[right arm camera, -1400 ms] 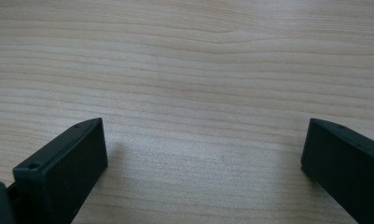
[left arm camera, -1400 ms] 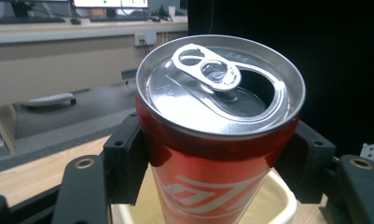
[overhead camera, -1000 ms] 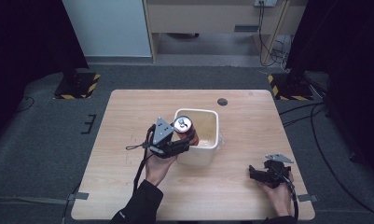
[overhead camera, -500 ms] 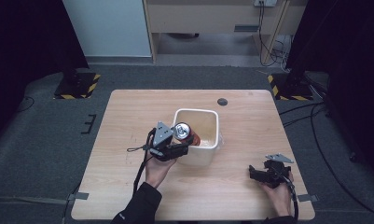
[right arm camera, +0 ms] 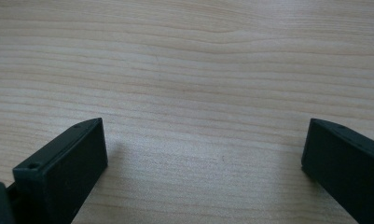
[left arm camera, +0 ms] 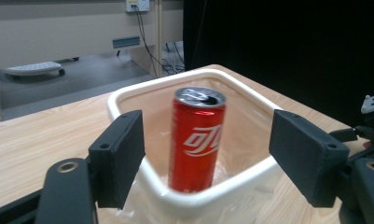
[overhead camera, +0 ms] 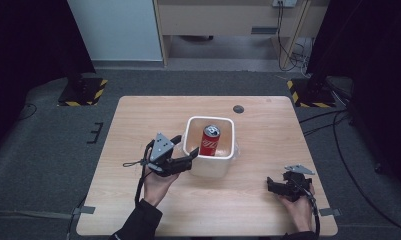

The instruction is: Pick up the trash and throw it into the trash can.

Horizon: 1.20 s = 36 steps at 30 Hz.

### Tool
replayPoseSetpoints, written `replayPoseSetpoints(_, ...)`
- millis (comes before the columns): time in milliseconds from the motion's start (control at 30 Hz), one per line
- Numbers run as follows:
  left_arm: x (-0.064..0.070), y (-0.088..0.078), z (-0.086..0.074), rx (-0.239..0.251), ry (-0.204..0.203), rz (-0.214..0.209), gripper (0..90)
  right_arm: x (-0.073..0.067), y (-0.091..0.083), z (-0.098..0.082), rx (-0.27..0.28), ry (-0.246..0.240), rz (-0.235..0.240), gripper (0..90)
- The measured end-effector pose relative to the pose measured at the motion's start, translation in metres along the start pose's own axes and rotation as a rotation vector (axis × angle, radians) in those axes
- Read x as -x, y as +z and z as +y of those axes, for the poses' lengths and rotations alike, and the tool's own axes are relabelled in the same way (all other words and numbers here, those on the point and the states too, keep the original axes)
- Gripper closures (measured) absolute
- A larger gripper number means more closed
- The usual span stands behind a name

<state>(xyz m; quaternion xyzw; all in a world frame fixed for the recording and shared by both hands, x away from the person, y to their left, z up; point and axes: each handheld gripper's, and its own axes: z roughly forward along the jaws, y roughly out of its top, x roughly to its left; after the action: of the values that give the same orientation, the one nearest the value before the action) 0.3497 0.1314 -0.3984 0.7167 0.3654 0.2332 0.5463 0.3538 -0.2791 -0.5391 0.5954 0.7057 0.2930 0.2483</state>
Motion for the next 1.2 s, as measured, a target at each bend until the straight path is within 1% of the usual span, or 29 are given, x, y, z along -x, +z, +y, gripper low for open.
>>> replayPoseSetpoints(100,-0.002,-0.011,-0.001,-0.003,0.003,0.007,24.3,0.0,0.0,0.0,0.0,0.001,0.0,0.4)
replayPoseSetpoints(167,-0.004,-0.019,-0.004,-0.014,0.014,0.017,23.6,0.0,0.0,0.0,0.0,0.002,-0.001,0.4)
replayPoseSetpoints(267,-0.008,-0.031,-0.011,-0.035,0.026,0.029,22.8,0.0,0.0,0.0,0.0,0.002,-0.001,0.4)
replayPoseSetpoints(300,-0.012,-0.037,-0.017,-0.051,0.03,0.036,21.8,0.0,0.0,0.0,0.0,0.001,-0.001,0.4)
replayPoseSetpoints(333,-0.012,-0.037,-0.017,-0.051,0.03,0.036,21.5,0.0,0.0,0.0,0.0,0.001,-0.001,0.4)
replayPoseSetpoints(400,-0.016,-0.045,-0.026,-0.071,0.021,0.041,21.4,0.0,0.0,0.0,0.001,0.003,-0.001,0.5)
replayPoseSetpoints(433,-0.019,-0.048,-0.032,-0.088,0.016,0.046,21.3,0.0,0.0,0.0,0.0,0.001,-0.002,0.5)
replayPoseSetpoints(533,-0.026,-0.057,-0.047,-0.121,0.001,0.063,20.7,-0.001,0.0,0.0,0.001,0.003,-0.003,0.5)
replayPoseSetpoints(567,-0.03,-0.061,-0.056,-0.133,-0.01,0.075,20.5,-0.001,0.0,0.0,0.001,0.003,-0.003,0.5)
replayPoseSetpoints(600,-0.03,-0.061,-0.056,-0.133,-0.01,0.075,20.3,-0.001,0.0,0.0,0.001,0.003,-0.003,0.5)
replayPoseSetpoints(633,-0.034,-0.064,-0.064,-0.147,-0.021,0.083,19.9,-0.001,0.0,0.0,0.001,0.003,-0.003,0.5)
replayPoseSetpoints(667,-0.034,-0.064,-0.064,-0.147,-0.021,0.083,19.4,-0.001,0.0,0.0,0.001,0.003,-0.003,0.5)
replayPoseSetpoints(700,-0.037,-0.066,-0.073,-0.168,-0.026,0.095,18.9,-0.001,0.0,0.0,0.001,0.004,-0.003,0.5)
replayPoseSetpoints(733,-0.037,-0.066,-0.073,-0.168,-0.026,0.095,18.7,-0.001,0.0,0.0,0.001,0.004,-0.003,0.5)
replayPoseSetpoints(800,-0.041,-0.067,-0.083,-0.2,-0.034,0.106,18.3,-0.001,0.0,0.0,0.001,0.004,-0.003,0.6)
replayPoseSetpoints(833,-0.045,-0.067,-0.092,-0.227,-0.049,0.11,18.0,-0.001,0.0,0.0,0.001,0.004,-0.003,0.6)
replayPoseSetpoints(867,-0.045,-0.067,-0.092,-0.227,-0.049,0.11,17.6,-0.001,0.0,0.0,0.0,0.004,-0.003,0.6)
replayPoseSetpoints(900,-0.048,-0.066,-0.1,-0.256,-0.056,0.117,17.3,-0.001,0.0,0.0,0.0,0.003,-0.003,0.6)
replayPoseSetpoints(933,-0.048,-0.066,-0.1,-0.256,-0.056,0.117,17.0,-0.001,0.0,0.0,0.0,0.003,-0.003,0.6)
replayPoseSetpoints(1000,-0.055,-0.063,-0.111,-0.31,-0.062,0.136,15.9,-0.001,0.0,0.0,0.0,0.005,-0.004,0.6)
replayPoseSetpoints(1033,-0.058,-0.062,-0.115,-0.333,-0.058,0.147,15.5,-0.001,0.0,0.0,0.0,0.004,-0.004,0.5)
replayPoseSetpoints(1067,-0.058,-0.062,-0.115,-0.333,-0.058,0.147,14.9,-0.001,0.0,0.0,0.0,0.004,-0.004,0.5)
replayPoseSetpoints(1100,-0.063,-0.062,-0.121,-0.366,-0.05,0.178,14.6,-0.001,0.0,0.0,0.001,0.001,-0.003,0.5)
replayPoseSetpoints(1133,-0.066,-0.063,-0.125,-0.383,-0.058,0.195,14.3,-0.001,0.0,0.0,0.001,0.001,-0.003,0.5)
replayPoseSetpoints(1167,-0.07,-0.063,-0.128,-0.402,-0.067,0.207,13.6,-0.001,0.0,0.0,0.001,0.001,-0.003,0.5)
replayPoseSetpoints(1200,-0.07,-0.063,-0.128,-0.402,-0.067,0.207,12.9,-0.001,0.0,0.0,0.001,0.001,-0.003,0.5)
